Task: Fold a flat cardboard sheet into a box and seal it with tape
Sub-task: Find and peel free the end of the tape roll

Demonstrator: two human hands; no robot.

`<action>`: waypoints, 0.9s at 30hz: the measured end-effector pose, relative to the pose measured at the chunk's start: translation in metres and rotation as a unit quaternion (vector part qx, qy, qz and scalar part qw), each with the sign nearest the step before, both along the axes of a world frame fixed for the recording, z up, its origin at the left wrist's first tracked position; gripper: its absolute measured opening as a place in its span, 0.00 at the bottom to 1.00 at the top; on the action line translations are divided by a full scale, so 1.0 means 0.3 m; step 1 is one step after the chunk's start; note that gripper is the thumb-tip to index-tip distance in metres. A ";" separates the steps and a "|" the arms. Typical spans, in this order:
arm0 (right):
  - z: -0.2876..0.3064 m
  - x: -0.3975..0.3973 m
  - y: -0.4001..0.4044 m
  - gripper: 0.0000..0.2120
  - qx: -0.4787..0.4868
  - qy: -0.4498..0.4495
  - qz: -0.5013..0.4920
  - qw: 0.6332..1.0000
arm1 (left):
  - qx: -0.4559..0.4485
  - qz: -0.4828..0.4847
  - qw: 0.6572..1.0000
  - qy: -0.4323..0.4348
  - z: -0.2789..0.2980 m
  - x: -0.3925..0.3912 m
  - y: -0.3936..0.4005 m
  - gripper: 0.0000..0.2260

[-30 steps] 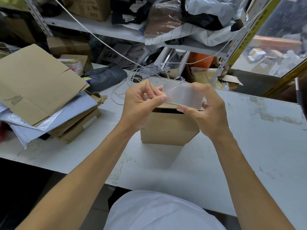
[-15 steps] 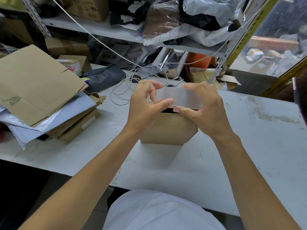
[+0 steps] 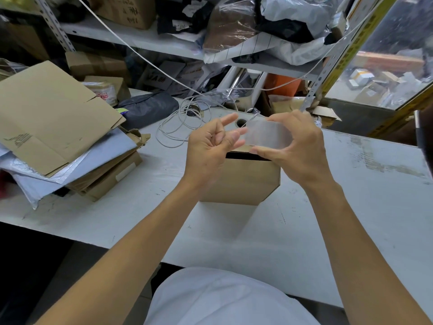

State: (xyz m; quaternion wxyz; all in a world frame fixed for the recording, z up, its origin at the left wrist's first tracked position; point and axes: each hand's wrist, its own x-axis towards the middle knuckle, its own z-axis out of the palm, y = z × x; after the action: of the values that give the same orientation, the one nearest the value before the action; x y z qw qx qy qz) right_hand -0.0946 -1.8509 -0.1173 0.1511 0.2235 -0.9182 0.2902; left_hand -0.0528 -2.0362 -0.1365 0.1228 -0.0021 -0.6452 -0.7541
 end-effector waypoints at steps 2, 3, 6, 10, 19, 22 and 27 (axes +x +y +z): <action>-0.001 0.002 0.000 0.32 -0.018 -0.001 -0.010 1.000 | 0.016 -0.009 1.000 -0.005 0.003 0.000 0.000 0.19; -0.001 0.003 0.000 0.33 -0.028 -0.004 -0.014 1.000 | 0.023 -0.007 1.000 -0.008 0.004 0.002 0.001 0.20; -0.002 0.011 -0.007 0.32 -0.051 -0.014 -0.015 0.998 | 0.058 -0.016 0.998 -0.021 -0.008 0.007 -0.004 0.20; -0.008 0.017 -0.011 0.31 -0.055 -0.017 -0.021 0.998 | 0.110 -0.053 0.991 -0.047 -0.011 0.010 -0.018 0.19; -0.007 0.004 0.024 0.33 -0.062 -0.053 0.018 0.996 | 0.219 -0.097 0.960 -0.142 -0.006 -0.009 -0.078 0.18; 0.002 0.010 0.045 0.29 -0.074 -0.086 0.059 0.992 | 0.204 -0.081 0.964 -0.152 0.024 -0.015 -0.105 0.19; 0.036 -0.008 0.056 0.27 -0.070 -0.065 0.093 0.991 | 0.142 -0.051 0.977 -0.148 0.063 -0.013 -0.125 0.23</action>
State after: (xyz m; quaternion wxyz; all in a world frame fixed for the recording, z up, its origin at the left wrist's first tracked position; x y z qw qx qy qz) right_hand -0.0969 -1.8343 -0.1065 0.0788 0.2778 -0.8785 0.3807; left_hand -0.0566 -2.0737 -0.1177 -0.0142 0.0942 -0.5413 -0.8354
